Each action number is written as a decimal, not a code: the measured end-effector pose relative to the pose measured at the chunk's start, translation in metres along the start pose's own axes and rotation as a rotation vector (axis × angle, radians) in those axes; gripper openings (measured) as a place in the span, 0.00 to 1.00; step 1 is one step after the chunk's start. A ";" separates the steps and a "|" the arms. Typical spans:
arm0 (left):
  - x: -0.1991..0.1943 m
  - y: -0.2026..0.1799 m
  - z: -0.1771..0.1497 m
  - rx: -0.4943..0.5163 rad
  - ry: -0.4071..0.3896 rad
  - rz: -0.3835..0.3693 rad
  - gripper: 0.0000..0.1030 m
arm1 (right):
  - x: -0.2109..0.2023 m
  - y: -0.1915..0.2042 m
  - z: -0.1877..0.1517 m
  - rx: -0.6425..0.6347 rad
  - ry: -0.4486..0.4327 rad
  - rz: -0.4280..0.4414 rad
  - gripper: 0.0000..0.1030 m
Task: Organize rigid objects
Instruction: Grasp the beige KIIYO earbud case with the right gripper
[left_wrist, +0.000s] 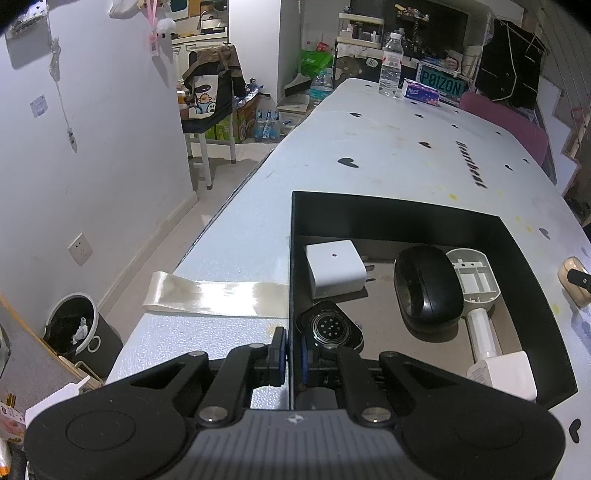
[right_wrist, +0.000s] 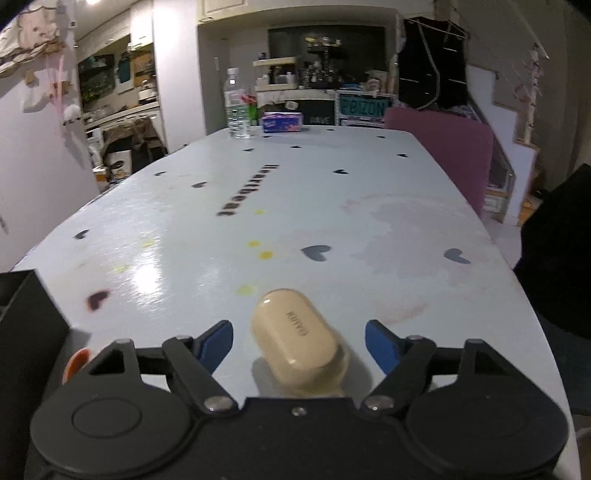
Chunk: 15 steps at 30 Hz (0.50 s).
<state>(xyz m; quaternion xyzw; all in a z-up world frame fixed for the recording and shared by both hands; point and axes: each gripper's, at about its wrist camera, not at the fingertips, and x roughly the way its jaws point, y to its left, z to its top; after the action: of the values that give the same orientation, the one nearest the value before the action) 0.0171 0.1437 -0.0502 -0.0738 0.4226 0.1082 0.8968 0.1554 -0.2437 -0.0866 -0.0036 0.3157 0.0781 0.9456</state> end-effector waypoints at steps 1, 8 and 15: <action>0.000 0.000 0.000 0.000 0.000 0.000 0.07 | 0.002 -0.001 0.000 0.000 0.003 0.012 0.71; 0.000 0.000 0.000 0.000 0.000 -0.001 0.07 | 0.001 0.007 -0.005 0.007 0.059 0.018 0.50; 0.000 0.001 -0.001 0.003 0.000 -0.007 0.07 | -0.021 0.022 -0.017 -0.020 0.093 -0.010 0.44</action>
<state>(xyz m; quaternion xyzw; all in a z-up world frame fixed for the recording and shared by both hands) 0.0166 0.1445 -0.0508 -0.0738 0.4227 0.1043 0.8972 0.1250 -0.2256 -0.0867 -0.0181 0.3587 0.0763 0.9302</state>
